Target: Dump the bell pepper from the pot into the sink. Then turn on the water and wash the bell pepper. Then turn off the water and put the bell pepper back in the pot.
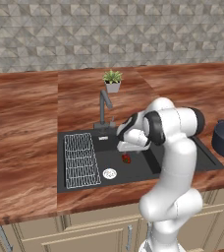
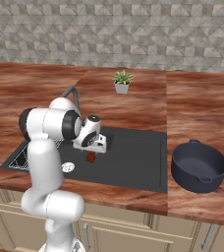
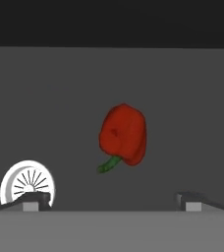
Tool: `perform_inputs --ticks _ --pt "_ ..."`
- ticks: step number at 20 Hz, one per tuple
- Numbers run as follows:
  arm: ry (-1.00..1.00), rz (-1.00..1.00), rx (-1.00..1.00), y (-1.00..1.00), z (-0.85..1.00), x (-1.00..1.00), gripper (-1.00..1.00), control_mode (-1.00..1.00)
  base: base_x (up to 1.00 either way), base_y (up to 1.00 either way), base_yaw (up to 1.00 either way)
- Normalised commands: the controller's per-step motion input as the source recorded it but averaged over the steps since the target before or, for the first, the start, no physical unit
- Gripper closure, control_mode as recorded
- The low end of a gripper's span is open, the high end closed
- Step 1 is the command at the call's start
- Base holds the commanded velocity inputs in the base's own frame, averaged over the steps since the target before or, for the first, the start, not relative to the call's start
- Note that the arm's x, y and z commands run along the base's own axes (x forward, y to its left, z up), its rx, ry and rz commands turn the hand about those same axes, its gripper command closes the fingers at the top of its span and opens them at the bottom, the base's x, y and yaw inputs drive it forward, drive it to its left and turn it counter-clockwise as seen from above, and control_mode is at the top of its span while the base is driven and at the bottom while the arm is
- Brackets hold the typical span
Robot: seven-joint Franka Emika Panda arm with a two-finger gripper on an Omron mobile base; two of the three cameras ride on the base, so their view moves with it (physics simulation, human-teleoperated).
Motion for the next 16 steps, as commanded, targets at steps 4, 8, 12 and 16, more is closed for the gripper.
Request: perform_inputs --ticks 4,8,12,16 --pt "0.00 0.00 0.00 0.00 -0.22 0.19 -1.00 -1.00 0.00 0.00 0.00" --pt "0.00 0.00 0.00 0.00 -0.21 0.16 -1.00 -1.00 0.00 0.00 0.00" --pt "0.00 0.00 0.00 0.00 -0.17 0.10 -1.00 -1.00 0.00 0.00 0.00" --pt "0.00 0.00 0.00 0.00 -0.20 0.07 -1.00 -1.00 0.00 0.00 0.00"
